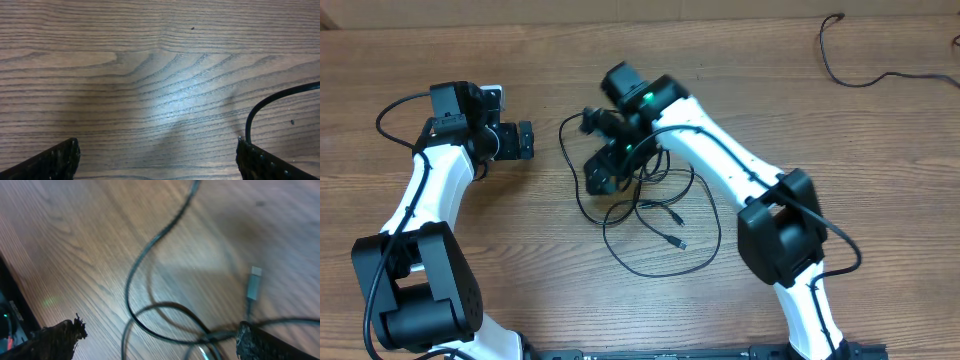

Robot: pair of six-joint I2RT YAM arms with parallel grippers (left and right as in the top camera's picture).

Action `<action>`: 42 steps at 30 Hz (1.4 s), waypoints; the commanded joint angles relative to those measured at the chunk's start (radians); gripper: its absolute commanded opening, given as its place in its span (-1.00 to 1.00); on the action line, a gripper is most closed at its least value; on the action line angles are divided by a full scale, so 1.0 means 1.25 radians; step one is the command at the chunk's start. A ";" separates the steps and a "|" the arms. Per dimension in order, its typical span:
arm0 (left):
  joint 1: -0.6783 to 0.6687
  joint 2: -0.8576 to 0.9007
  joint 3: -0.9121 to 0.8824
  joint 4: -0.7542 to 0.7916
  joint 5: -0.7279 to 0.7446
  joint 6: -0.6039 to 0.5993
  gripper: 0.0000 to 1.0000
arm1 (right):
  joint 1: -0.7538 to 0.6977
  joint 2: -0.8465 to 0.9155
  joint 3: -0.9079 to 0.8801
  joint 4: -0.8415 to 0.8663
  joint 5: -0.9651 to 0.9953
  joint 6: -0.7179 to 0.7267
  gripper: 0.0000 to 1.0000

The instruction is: Untangle cables

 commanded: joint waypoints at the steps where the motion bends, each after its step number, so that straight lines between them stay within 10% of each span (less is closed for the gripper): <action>1: 0.003 -0.020 -0.001 0.000 -0.005 -0.008 0.99 | 0.036 0.015 0.004 0.009 0.020 0.001 1.00; 12: 0.003 -0.020 -0.001 0.000 -0.005 -0.008 0.99 | 0.114 0.067 0.004 0.044 0.072 0.001 0.94; 42: 0.003 -0.020 -0.001 0.000 -0.005 -0.008 0.99 | 0.117 0.165 0.004 0.107 0.077 0.004 -0.28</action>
